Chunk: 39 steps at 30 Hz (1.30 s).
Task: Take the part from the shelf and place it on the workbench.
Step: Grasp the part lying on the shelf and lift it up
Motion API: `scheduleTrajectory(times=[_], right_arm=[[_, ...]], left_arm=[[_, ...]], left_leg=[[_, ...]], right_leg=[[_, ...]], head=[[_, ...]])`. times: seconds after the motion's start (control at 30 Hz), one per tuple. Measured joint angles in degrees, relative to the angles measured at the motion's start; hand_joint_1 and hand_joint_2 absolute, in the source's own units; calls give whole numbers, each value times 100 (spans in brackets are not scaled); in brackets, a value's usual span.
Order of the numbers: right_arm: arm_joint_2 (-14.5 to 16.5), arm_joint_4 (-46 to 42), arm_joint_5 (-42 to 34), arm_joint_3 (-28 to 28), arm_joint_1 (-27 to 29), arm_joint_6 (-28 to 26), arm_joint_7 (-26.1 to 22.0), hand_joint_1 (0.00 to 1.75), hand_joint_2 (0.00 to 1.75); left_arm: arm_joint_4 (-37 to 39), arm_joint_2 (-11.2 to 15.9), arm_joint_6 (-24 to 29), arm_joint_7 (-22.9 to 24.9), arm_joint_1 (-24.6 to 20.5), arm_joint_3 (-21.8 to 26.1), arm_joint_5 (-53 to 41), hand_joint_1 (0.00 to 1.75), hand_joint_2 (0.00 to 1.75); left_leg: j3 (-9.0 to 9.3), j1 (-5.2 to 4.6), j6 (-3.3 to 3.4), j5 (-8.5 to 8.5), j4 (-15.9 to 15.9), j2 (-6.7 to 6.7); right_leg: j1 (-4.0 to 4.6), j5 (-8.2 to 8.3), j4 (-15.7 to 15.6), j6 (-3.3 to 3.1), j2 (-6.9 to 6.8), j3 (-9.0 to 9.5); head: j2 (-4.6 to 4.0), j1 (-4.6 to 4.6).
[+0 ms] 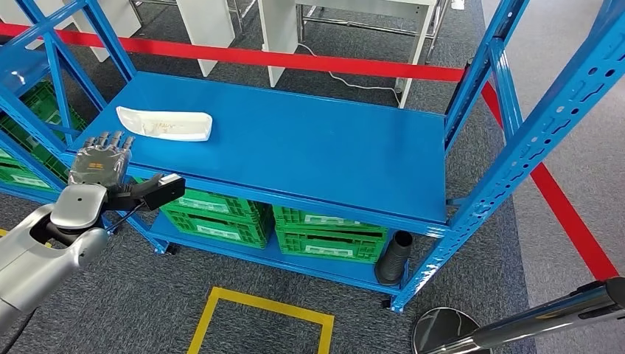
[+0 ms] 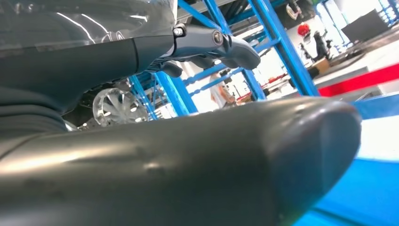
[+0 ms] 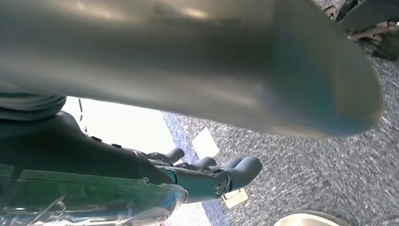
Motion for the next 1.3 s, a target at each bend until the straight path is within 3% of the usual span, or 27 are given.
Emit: scheduleTrajectory(times=[0.03,0.07,0.13,0.2,0.27,0.4,0.5,0.6,0.67,0.77,1.3], right_arm=[[3,0,-1,0,3,0,0,0,0],[4,0,0,1,4,0,0,0,0],[5,1,0,-1,3,0,0,0,0],[5,2,-1,-1,0,0,0,0,0],[-1,5,-1,-1,2,2,0,0,0],[-11,11,-1,-1,0,5,-2,0,0],[-11,12,-1,-1,-1,7,-4,0,0],[-11,14,0,-1,-1,7,-6,0,0],[-11,15,0,-1,2,7,-8,0,0],[-11,15,0,-1,3,7,-10,0,0],[-11,30,0,-1,3,36,-28,0,0]], left_arm=[[-1,3,-8,1,17,-1,0,0,0],[-2,6,-11,3,25,0,0,0,0],[-3,12,-14,5,19,0,-4,0,0],[-5,15,-20,6,10,-3,-12,0,0],[-8,15,-25,5,20,-7,-21,0,0],[-9,16,-30,5,31,-9,-35,0,0],[-9,17,-30,5,32,-10,-39,0,0],[-9,16,-30,3,31,-11,-43,0,0],[-9,16,-30,3,31,-11,-48,0,0],[-9,17,-30,3,31,-11,-51,0,0],[-9,16,-26,-13,23,-25,-61,0,0]], left_leg=[[-60,9,-11,64,60,0],[-5,18,-16,236,-114,1],[314,31,-15,656,-837,2],[556,19,45,806,-1368,2],[590,15,115,766,-1475,1],[587,14,159,752,-1471,-5],[593,3,189,736,-1469,-5],[594,-4,204,727,-1467,-2],[595,-8,209,723,-1465,-1],[600,-8,210,723,-1465,-1],[621,5,201,722,-1474,-1]], right_leg=[[-4,-13,3,8,1,13],[-9,-29,9,20,2,30],[-14,-76,29,66,8,67],[2,-112,56,130,15,68],[22,-142,79,142,10,51],[34,-138,37,76,1,84],[31,-127,1,101,1,107],[23,-121,-23,174,3,115],[17,-125,-30,219,5,115],[16,-131,-29,234,4,115],[29,-146,1,221,5,113]], head=[[0,-1],[0,-1],[0,-6],[0,-15],[0,-3],[0,38],[0,40],[0,39],[0,37],[0,36],[0,36]])
